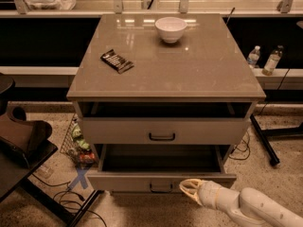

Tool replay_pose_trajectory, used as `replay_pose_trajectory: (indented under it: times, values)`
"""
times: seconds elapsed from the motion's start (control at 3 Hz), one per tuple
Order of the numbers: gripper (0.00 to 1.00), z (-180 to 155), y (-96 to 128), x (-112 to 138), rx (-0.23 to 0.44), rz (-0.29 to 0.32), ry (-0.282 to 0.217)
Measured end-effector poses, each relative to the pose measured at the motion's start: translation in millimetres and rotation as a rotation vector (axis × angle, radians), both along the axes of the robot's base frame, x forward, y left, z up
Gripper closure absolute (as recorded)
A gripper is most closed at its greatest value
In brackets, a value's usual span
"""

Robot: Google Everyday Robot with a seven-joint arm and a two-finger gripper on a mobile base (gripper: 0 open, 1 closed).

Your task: Close middle drawer

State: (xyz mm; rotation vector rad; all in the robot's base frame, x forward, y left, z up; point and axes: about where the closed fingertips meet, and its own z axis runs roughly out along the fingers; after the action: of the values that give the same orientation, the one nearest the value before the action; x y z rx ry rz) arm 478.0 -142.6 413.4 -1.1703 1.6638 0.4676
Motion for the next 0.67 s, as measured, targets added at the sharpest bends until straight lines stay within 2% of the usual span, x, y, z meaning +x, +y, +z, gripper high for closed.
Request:
replay_pose_trajectory:
  times: [0.33,0.67]
  values:
    - [1.00,-13.8,5.8,50.3,0.030,-0.010,-0.039]
    - [1.00,-12.7,10.0,57.6,0.027,-0.004,-0.050]
